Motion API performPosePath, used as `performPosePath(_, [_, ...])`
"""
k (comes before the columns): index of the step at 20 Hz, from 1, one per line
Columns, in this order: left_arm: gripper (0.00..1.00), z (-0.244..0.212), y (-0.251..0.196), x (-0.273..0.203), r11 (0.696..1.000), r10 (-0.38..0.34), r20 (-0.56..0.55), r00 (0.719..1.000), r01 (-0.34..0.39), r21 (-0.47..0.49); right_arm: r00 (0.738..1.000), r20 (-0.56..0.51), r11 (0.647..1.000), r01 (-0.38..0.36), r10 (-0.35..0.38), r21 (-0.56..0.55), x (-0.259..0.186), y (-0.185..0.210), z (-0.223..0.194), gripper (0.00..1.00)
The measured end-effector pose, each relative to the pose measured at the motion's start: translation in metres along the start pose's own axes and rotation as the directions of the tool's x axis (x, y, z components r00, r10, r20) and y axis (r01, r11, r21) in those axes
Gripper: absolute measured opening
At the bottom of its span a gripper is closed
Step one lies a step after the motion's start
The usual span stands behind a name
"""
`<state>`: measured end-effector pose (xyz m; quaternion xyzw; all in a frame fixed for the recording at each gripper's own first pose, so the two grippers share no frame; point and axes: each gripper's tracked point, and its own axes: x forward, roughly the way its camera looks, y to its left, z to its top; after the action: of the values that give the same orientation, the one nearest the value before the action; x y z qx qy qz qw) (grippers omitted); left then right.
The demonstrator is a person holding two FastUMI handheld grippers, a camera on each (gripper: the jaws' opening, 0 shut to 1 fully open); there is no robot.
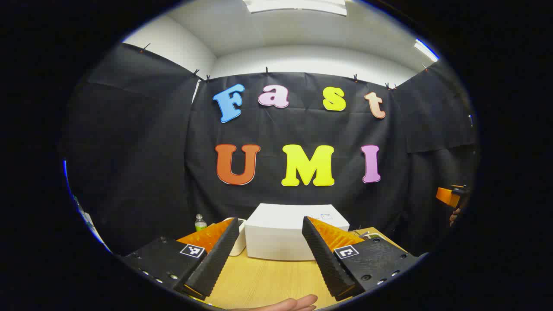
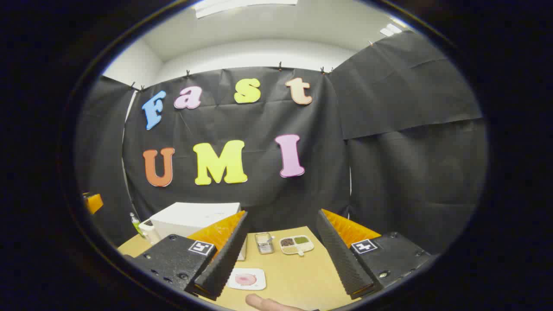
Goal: Open the microwave oven with the left hand, put the food in, and close the microwave oven.
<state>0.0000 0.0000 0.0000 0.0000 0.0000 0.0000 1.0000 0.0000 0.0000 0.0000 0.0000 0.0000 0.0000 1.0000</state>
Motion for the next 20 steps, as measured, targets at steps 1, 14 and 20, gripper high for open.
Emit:
performPosePath(1, [0.93, -0.001, -0.001, 0.000, 1.000, -0.004, -0.002, 1.000, 0.004, 0.001, 1.000, 0.004, 1.000, -0.003, 0.003, -0.010, -0.002, 0.002, 0.003, 0.91])
performPosePath(14, [0.93, -0.017, -0.023, 0.001, 0.999, -0.032, -0.001, 0.999, 0.032, 0.029, 0.999, 0.044, 1.000, 0.014, -0.013, -0.024, -0.006, -0.001, 0.011, 0.91])
performPosePath(20, [0.93, -0.036, -0.037, 0.022, 0.998, -0.042, -0.026, 0.999, 0.043, 0.039, 0.997, 0.070, 0.999, 0.020, -0.018, -0.030, -0.005, -0.005, 0.010, 0.91])
